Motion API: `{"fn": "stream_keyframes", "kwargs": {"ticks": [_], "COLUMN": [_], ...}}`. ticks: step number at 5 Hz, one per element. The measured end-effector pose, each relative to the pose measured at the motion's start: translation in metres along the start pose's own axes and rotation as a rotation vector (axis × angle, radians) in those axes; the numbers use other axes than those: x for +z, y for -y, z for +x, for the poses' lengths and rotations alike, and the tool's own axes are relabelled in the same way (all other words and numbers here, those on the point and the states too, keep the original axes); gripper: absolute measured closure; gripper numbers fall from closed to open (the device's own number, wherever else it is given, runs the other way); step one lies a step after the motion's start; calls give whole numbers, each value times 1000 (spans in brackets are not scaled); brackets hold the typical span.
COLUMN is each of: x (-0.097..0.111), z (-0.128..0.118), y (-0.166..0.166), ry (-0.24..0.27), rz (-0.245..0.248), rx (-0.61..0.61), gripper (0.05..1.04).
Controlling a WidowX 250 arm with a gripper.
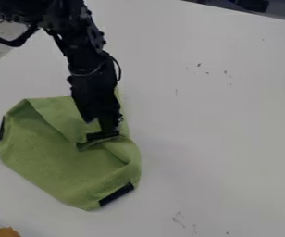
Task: Fold the green cloth
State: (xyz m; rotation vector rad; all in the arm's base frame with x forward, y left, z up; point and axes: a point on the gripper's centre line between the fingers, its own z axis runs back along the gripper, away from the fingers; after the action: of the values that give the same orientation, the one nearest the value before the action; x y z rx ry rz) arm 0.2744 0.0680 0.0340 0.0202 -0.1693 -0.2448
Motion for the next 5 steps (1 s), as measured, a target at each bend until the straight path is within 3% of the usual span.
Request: {"fn": "stream_keyframes", "kwargs": {"ticks": [1,2,5], "x": [0,-2,-15], "z": [-2,-6,-19], "y": [3,5,10], "ry": [1,-6,34], "rz": [-15,-33,-94], "rx": [8,11,63], "gripper": [63,73,77]}}
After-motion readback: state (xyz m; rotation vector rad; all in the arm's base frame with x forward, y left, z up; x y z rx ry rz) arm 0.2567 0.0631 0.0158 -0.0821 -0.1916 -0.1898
